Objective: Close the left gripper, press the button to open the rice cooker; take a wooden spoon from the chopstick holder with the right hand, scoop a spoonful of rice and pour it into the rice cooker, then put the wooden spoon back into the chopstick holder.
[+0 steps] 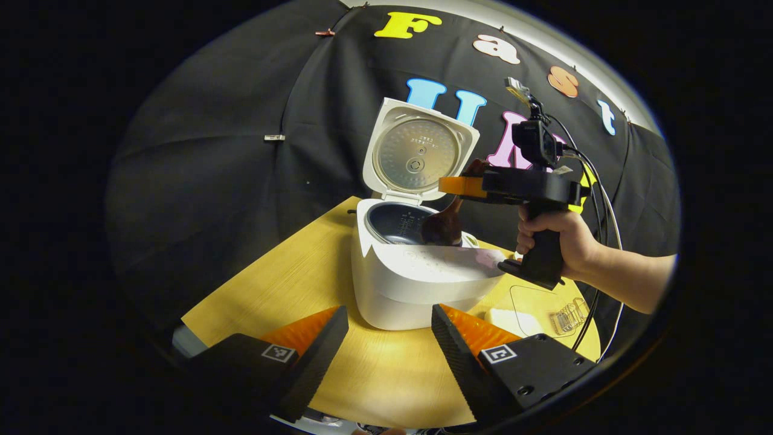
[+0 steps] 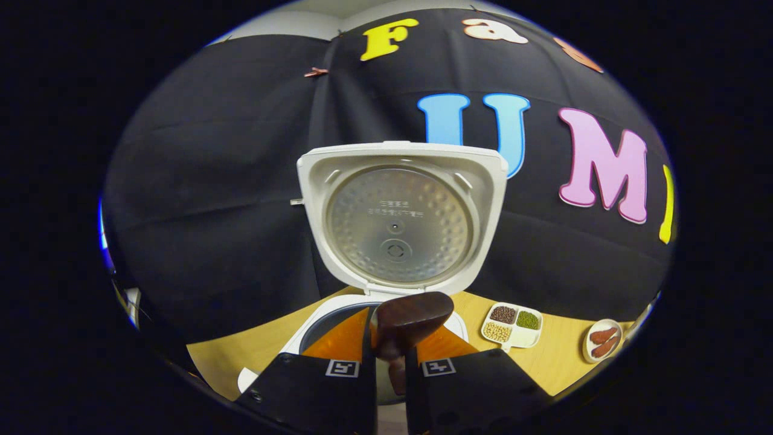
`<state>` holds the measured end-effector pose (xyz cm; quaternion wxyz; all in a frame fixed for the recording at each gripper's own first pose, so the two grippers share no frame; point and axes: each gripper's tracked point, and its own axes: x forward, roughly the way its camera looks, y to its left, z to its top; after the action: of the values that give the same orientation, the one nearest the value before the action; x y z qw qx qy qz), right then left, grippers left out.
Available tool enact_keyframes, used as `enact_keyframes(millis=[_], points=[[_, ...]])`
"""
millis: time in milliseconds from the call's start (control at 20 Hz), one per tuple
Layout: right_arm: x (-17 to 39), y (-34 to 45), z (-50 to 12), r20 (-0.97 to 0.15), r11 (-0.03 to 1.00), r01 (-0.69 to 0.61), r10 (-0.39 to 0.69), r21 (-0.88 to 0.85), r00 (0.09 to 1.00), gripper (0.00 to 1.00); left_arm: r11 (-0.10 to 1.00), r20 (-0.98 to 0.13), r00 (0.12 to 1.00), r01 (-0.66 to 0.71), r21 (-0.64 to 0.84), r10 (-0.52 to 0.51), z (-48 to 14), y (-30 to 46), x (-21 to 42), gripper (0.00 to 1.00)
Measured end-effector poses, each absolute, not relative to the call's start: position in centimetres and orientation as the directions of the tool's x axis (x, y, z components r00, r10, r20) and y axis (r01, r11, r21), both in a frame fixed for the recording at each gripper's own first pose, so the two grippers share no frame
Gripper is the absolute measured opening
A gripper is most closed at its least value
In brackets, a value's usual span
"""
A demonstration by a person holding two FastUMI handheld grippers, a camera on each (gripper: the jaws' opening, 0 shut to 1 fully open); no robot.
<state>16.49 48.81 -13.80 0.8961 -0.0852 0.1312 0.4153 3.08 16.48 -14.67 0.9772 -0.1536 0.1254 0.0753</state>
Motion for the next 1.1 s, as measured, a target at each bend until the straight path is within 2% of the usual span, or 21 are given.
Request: enact_keyframes(millis=[200, 300, 450, 700, 1100], points=[[14.7, 49.2, -14.4, -0.315, 0.577, -0.804, 0.743, -0.147, 0.591, 0.23, 0.944, -0.262, 0.960, -0.177, -0.277, 0.103, -14.6, 16.1, 3.0, 0.96], [14.3, 49.1, -14.5, -0.326, 0.575, -0.806, 0.743, -0.139, 0.585, 0.23, 0.945, -0.262, 0.960, -0.176, -0.276, 0.103, -14.7, 16.0, 2.8, 0.96], [14.8, 48.5, -13.4, -0.322, 0.620, -0.783, 0.733, -0.049, 0.600, 0.23, 0.946, -0.254, 0.961, -0.178, -0.269, 0.109, -14.5, 15.8, 2.4, 0.96], [16.6, 45.6, -8.6, -0.248, 0.702, -0.699, 0.707, 0.136, 0.662, 0.23, 0.951, -0.239, 0.966, -0.167, -0.261, 0.104, -14.0, 14.8, 2.1, 0.96], [19.8, 33.7, -2.6, -0.179, 0.767, -0.526, 0.613, 0.368, 0.770, 0.23, 0.966, -0.222, 0.974, -0.095, -0.240, 0.041, -12.5, 10.2, 3.1, 0.96]])
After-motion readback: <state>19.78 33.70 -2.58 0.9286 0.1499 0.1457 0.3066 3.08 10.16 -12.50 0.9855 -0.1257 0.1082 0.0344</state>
